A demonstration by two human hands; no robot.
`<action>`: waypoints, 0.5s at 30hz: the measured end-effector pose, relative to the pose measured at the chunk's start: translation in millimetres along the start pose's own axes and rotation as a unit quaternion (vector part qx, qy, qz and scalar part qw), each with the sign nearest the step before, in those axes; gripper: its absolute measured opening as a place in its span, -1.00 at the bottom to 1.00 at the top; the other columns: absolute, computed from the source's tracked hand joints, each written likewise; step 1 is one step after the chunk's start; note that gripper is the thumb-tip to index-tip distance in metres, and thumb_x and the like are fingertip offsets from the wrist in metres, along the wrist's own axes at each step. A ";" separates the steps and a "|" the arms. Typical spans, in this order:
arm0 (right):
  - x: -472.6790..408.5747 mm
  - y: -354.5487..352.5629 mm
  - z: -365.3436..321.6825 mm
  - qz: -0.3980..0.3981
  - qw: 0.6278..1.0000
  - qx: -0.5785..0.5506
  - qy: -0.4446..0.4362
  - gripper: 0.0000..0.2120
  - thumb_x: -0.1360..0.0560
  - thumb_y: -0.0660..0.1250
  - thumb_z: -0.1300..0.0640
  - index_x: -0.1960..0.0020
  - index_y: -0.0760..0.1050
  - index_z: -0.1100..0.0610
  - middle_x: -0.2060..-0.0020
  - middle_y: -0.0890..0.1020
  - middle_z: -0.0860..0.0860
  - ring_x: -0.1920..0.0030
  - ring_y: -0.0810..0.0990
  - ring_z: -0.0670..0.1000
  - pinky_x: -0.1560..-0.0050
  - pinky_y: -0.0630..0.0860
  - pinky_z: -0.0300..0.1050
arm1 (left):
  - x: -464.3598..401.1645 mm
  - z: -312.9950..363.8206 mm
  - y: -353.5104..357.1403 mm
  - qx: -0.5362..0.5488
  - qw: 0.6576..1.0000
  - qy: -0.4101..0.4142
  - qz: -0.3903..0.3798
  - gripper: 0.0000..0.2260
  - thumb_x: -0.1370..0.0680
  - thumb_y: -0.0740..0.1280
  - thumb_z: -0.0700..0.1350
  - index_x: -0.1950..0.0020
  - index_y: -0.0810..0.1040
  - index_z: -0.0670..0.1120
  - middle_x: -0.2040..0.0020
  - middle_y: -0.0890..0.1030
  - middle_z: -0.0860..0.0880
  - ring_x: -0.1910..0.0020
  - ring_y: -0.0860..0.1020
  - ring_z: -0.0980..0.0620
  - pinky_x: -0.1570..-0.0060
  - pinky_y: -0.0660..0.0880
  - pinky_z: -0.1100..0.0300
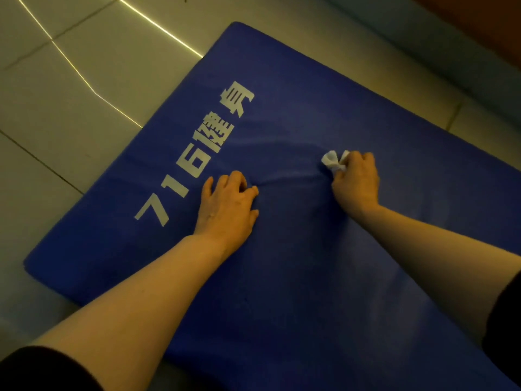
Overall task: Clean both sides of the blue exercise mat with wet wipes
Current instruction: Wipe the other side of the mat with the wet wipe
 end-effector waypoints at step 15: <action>-39.8 -3.2 -2.5 0.070 0.996 -0.050 0.019 -0.89 -0.54 0.21 0.24 -0.04 0.43 0.25 -0.09 0.47 0.21 0.00 0.47 0.23 0.16 0.26 -0.05 | -70.3 12.9 -15.2 -0.051 0.992 0.091 0.066 -0.63 -0.63 0.21 0.00 -0.42 0.37 -0.07 -0.26 0.45 -0.07 -0.18 0.44 -0.09 -0.35 0.22 0.06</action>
Point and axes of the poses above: each hand's wrist, its own x-axis away from the middle knuckle, its own y-axis out of the palm, z = x × y, the point moved 2 cm from there along -x, towards the middle knuckle
